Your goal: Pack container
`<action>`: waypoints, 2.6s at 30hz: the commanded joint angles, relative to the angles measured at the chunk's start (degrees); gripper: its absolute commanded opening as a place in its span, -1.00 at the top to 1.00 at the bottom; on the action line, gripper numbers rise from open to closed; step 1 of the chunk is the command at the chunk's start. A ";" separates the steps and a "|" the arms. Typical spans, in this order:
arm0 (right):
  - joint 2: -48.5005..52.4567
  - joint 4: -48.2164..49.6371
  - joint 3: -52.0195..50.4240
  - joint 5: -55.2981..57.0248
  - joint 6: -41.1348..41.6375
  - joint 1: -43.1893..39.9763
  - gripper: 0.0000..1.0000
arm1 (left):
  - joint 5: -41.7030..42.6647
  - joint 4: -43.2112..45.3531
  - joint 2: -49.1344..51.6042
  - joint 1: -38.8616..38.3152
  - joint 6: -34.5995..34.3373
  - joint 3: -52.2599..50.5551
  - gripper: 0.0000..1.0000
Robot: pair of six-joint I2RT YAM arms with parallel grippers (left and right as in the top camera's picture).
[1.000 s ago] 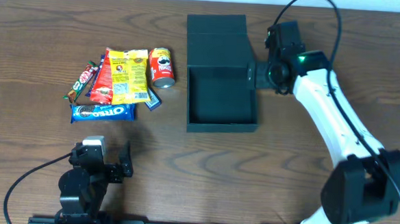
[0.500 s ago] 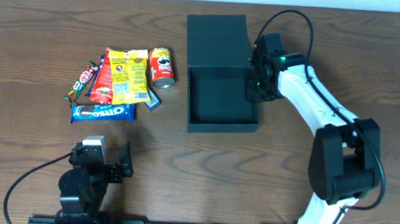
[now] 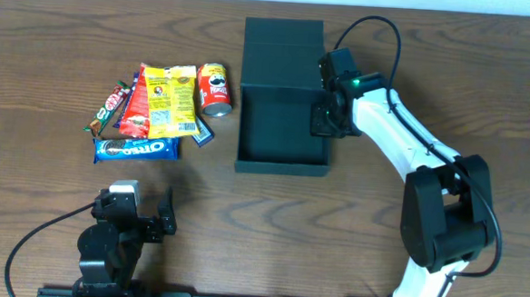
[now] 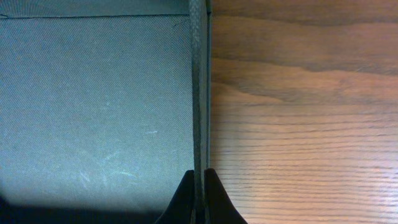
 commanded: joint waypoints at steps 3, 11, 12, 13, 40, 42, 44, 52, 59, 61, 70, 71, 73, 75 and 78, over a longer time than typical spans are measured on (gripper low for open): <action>1.88 0.61 -0.44 0.11 3.93 3.34 0.98 | -0.20 0.02 -0.37 0.35 -0.85 -0.90 -0.91; 1.88 0.22 -0.44 1.36 2.45 3.17 0.97 | -0.20 0.00 -0.37 0.35 -0.85 -0.90 -0.91; 1.88 0.22 -0.44 1.33 2.45 3.17 0.98 | -0.20 0.02 -0.37 0.35 -0.85 -0.90 -0.91; 1.88 0.22 -0.44 1.33 2.43 3.19 0.97 | -0.20 0.02 -0.37 0.35 -0.85 -0.90 -0.91; -27.34 -6.03 9.09 2.43 -7.65 2.75 -0.98 | -0.20 0.02 -0.37 0.35 -0.85 -0.90 -0.91; -29.27 -7.76 9.09 2.19 -7.96 2.75 -0.98 | -0.20 0.00 -0.37 0.35 -0.85 -0.90 -0.91; -30.62 -9.88 9.09 0.85 -10.47 2.75 -0.98 | 0.02 0.28 -0.37 0.35 -1.38 -0.90 -0.91; -32.68 -17.29 9.07 0.07 -11.74 2.95 -0.98 | 22.45 -0.83 -0.37 0.35 -26.97 -0.57 -0.91; -32.70 -19.93 9.07 0.07 -11.80 2.97 -0.99 | 31.34 6.84 -0.35 0.35 -30.56 -0.55 -0.91; -32.70 -19.87 9.07 -0.74 -13.62 2.97 -0.98 | 32.63 10.29 -0.20 0.35 -29.53 -0.09 -0.91; -32.50 -16.48 8.96 -2.51 -20.52 2.97 -0.99 | 16.65 9.22 15.13 0.35 -15.32 12.92 -0.91; -32.41 -15.39 8.96 -2.54 -21.29 2.95 -0.99 | 15.37 9.22 19.02 0.35 -12.90 15.34 -0.91; -31.95 -11.85 8.94 -2.49 -23.61 2.93 -0.99 | 12.98 8.72 29.09 0.35 -8.24 21.62 -0.91; -31.63 -8.87 8.94 -2.51 -25.07 2.86 -0.99 | 11.28 7.19 37.86 0.35 -5.42 27.30 -0.91; -31.21 -5.40 8.94 -2.51 -27.04 2.86 -0.98 | 7.91 4.00 49.92 0.33 -1.22 35.60 -0.92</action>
